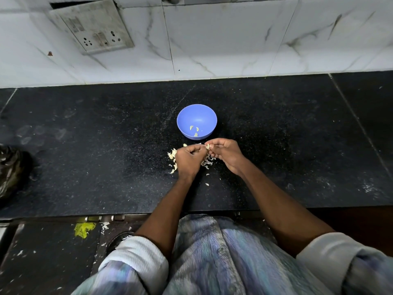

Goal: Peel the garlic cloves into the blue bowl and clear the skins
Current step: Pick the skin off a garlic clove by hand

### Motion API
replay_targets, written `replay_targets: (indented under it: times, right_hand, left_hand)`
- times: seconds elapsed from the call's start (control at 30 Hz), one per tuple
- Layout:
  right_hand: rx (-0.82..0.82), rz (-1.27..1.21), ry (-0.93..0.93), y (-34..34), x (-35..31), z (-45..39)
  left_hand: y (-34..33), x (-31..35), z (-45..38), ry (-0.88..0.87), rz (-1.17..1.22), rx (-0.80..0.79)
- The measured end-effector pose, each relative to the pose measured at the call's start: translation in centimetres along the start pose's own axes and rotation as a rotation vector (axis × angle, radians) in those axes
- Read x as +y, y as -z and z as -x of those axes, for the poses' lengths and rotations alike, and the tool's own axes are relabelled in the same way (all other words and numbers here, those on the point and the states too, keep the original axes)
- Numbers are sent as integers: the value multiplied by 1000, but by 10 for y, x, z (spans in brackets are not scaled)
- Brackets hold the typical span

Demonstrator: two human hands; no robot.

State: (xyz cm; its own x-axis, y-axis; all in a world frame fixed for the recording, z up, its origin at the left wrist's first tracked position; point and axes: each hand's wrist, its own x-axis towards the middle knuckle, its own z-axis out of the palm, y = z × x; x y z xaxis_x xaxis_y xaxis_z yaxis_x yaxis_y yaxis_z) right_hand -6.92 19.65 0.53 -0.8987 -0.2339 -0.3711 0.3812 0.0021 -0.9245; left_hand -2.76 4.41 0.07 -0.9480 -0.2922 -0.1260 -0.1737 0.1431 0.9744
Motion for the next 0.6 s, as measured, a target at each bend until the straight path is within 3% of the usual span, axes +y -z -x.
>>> replay_targets:
  times: [0.33,0.6]
  right_hand:
    - [16,-54,-20,-3,-6,3]
    - [51,87,4,-4,-6,4]
  left_hand:
    - [-4,-2,0,-110,-214,93]
    - [-6,-6,0,-64,-166,68]
